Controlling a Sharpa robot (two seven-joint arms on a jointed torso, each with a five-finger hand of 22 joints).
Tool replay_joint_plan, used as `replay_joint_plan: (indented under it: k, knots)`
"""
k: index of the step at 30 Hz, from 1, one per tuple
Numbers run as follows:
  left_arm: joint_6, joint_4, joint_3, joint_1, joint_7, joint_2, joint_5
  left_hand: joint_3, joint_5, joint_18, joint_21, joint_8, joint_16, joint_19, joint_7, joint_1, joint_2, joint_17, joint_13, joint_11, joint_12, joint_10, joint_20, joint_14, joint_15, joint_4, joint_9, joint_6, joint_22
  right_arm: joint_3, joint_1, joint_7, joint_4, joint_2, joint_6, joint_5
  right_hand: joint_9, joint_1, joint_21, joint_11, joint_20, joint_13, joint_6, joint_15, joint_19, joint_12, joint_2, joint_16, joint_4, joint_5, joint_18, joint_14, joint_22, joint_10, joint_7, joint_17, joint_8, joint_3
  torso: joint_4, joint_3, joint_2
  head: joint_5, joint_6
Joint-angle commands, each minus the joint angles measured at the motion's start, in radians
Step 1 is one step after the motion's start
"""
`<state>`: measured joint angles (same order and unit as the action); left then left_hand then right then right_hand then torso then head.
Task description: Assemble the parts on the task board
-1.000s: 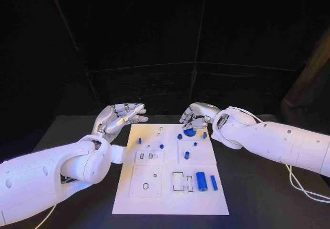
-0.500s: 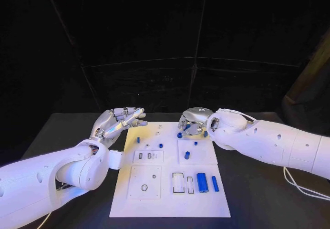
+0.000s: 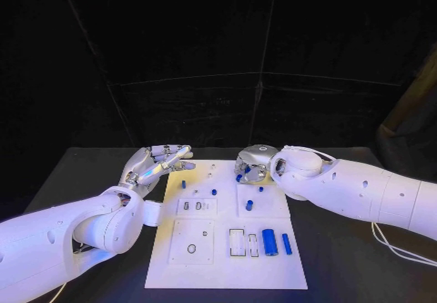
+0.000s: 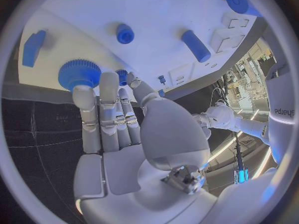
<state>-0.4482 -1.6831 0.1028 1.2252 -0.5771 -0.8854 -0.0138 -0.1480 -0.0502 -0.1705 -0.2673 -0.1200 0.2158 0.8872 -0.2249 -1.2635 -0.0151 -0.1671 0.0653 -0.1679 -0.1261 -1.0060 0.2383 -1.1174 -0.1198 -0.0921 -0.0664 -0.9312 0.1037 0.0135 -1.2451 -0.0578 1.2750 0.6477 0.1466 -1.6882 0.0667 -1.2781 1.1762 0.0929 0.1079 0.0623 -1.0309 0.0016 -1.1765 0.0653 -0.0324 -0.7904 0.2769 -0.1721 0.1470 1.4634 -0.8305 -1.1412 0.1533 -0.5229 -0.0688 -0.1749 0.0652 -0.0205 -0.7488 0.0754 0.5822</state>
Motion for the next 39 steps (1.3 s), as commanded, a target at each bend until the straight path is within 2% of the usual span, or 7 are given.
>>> replay_joint_plan:
  k: [1, 13, 20, 24, 29, 34, 39]
  knots:
    - [0.015, -0.002, -0.001, 0.002, 0.006, -0.001, -0.007, 0.0, 0.0, -0.015, 0.004, 0.005, -0.006, 0.006, -0.005, 0.001, 0.008, -0.001, -0.001, -0.007, 0.004, -0.002, -0.001, -0.008, -0.002, 0.006, 0.001, -0.002, -0.002, -0.001, -0.002, -0.001, -0.004, -0.004, -0.015, -0.022, -0.001, 0.01, 0.016, -0.001, 0.0, 0.0, 0.001, -0.001, -0.011, -0.002, -0.009, -0.028, -0.001, 0.008, -0.015, 0.011, -0.022, -0.006, 0.0, -0.026, 0.004, -0.012, 0.0014, 0.0011, -0.004, 0.001, 0.001]
    - [0.018, 0.002, -0.001, 0.002, 0.015, -0.002, -0.007, -0.002, 0.0, -0.014, 0.006, 0.008, -0.009, 0.007, -0.006, -0.002, 0.012, -0.002, -0.001, -0.007, 0.007, -0.002, -0.001, -0.009, -0.002, 0.009, 0.001, -0.002, -0.003, -0.001, -0.002, -0.001, -0.008, -0.01, -0.022, -0.023, 0.002, -0.001, 0.119, -0.008, -0.003, 0.001, -0.037, -0.006, -0.076, 0.002, -0.045, -0.19, -0.001, 0.07, -0.038, 0.021, -0.175, -0.047, -0.003, -0.187, -0.004, -0.116, 0.0009, 0.0023, -0.007, 0.001, 0.002]
    - [0.021, 0.005, -0.001, 0.003, 0.02, -0.002, -0.007, -0.004, 0.0, -0.014, 0.007, 0.01, -0.012, 0.008, -0.007, -0.004, 0.014, -0.003, -0.001, -0.008, 0.01, -0.002, 0.0, -0.009, -0.003, 0.012, 0.001, -0.002, -0.004, -0.001, -0.002, -0.006, -0.009, -0.012, -0.006, -0.027, 0.004, -0.008, 0.167, -0.015, -0.007, 0.003, -0.071, -0.01, -0.107, 0.003, -0.037, -0.264, 0.003, 0.076, -0.05, 0.021, -0.25, -0.086, -0.005, -0.259, -0.007, -0.181, 0.0011, 0.0027, -0.008, 0.001, 0.007]
    - [0.022, 0.006, -0.001, 0.003, 0.021, -0.003, -0.007, -0.005, 0.0, -0.014, 0.007, 0.011, -0.013, 0.008, -0.007, -0.006, 0.017, -0.003, -0.001, -0.008, 0.012, -0.001, 0.0, -0.01, -0.003, 0.014, 0.001, -0.002, -0.005, -0.001, -0.002, -0.001, -0.004, -0.011, 0.044, -0.024, 0.003, -0.002, 0.18, -0.015, -0.007, 0.003, -0.078, -0.009, -0.108, 0.0, -0.022, -0.284, 0.0, 0.078, -0.052, 0.016, -0.265, -0.092, -0.004, -0.274, -0.004, -0.207, 0.0012, 0.0025, -0.008, 0.001, 0.006]
    - [0.027, 0.005, -0.001, 0.003, 0.025, -0.005, -0.007, -0.008, 0.0, -0.014, 0.011, 0.017, -0.02, 0.008, -0.008, -0.009, 0.02, -0.004, -0.001, -0.01, 0.02, 0.002, 0.0, -0.008, -0.004, 0.021, 0.001, -0.001, -0.009, -0.001, -0.002, -0.011, 0.014, -0.006, 0.175, 0.011, 0.001, 0.004, 0.191, -0.011, -0.004, 0.002, -0.074, -0.006, -0.111, -0.003, -0.006, -0.3, -0.006, 0.086, -0.054, 0.011, -0.28, -0.085, 0.001, -0.282, 0.003, -0.233, 0.0011, 0.0015, -0.008, -0.002, 0.004]
    - [0.032, 0.005, -0.001, 0.003, 0.028, -0.005, -0.007, -0.01, 0.0, -0.014, 0.014, 0.02, -0.025, 0.007, -0.008, -0.01, 0.022, -0.004, -0.001, -0.011, 0.025, 0.005, 0.001, -0.006, -0.005, 0.025, 0.001, 0.0, -0.011, -0.002, -0.002, -0.035, 0.013, -0.014, 0.246, 0.023, 0.001, 0.006, 0.195, -0.009, -0.002, 0.001, -0.071, -0.004, -0.111, -0.004, 0.004, -0.309, -0.007, 0.087, -0.055, 0.01, -0.285, -0.08, 0.003, -0.29, 0.004, -0.243, 0.0023, 0.001, -0.01, -0.004, -0.002]
    - [0.035, 0.003, -0.001, 0.003, 0.03, -0.005, -0.007, -0.012, 0.0, -0.014, 0.015, 0.022, -0.027, 0.007, -0.008, -0.011, 0.023, -0.004, -0.002, -0.011, 0.027, 0.006, 0.002, -0.006, -0.006, 0.027, 0.001, 0.0, -0.012, -0.002, -0.003, -0.043, -0.01, -0.039, 0.284, 0.032, 0.0, 0.008, 0.196, -0.009, -0.002, 0.001, -0.069, -0.003, -0.11, -0.004, 0.007, -0.313, -0.008, 0.087, -0.055, 0.01, -0.286, -0.079, 0.004, -0.293, 0.005, -0.248, 0.0051, 0.0007, -0.012, -0.004, -0.003]
